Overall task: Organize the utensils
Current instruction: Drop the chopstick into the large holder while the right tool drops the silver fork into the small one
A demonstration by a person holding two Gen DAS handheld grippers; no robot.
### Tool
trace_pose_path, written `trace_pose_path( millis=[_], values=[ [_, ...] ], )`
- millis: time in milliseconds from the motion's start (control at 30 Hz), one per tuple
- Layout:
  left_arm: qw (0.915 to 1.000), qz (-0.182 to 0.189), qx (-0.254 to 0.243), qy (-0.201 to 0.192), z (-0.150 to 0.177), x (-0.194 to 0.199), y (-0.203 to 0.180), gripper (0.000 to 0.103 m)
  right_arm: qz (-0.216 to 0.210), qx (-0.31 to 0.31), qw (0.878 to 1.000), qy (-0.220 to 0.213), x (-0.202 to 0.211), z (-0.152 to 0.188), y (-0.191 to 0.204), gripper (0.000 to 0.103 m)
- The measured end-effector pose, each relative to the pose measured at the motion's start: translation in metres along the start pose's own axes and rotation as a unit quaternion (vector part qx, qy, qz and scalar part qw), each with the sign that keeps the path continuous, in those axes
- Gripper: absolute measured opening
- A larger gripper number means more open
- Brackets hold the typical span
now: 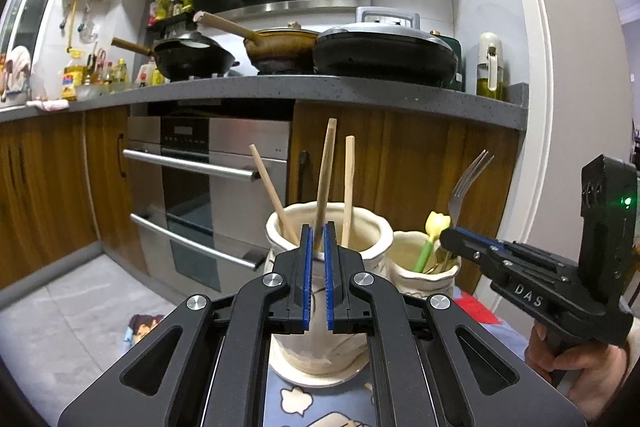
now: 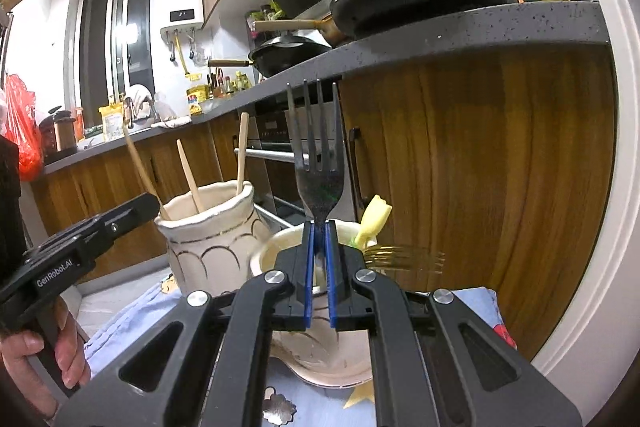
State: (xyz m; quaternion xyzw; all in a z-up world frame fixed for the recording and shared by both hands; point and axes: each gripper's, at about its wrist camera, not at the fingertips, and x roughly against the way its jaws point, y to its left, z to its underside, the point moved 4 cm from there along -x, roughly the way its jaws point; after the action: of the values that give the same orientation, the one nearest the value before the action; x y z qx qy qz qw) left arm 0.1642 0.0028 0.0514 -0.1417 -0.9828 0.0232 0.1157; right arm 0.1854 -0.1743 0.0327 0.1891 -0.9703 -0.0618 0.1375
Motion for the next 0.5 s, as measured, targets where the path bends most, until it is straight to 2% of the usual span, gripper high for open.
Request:
trace_pose_path(
  millis=[133, 300, 367, 500],
  values=[
    [1.0, 0.003, -0.004, -0.001, 0.0017, 0.0014, -0.0016, 0.005, -0.002, 0.003, 1.0, 0.006, -0.0021, 0.0015, 0.0024, 0.005],
    [1.0, 0.003, -0.004, 0.0, 0.0025, 0.0012, -0.0021, 0.012, 0.0, 0.011, 1.0, 0.009, -0.007, -0.0015, 0.0052, 0.005],
    [1.0, 0.006, -0.003, 0.001, 0.0025, 0.0016, -0.002, 0.018, -0.001, 0.012, 1.0, 0.009, -0.0065, -0.0009, 0.0047, 0.005],
    [1.0, 0.009, -0.004, 0.002, 0.0025, 0.0026, -0.0027, 0.02, 0.001, 0.01, 1.0, 0.009, -0.0061, 0.0013, 0.0041, 0.005]
  ],
)
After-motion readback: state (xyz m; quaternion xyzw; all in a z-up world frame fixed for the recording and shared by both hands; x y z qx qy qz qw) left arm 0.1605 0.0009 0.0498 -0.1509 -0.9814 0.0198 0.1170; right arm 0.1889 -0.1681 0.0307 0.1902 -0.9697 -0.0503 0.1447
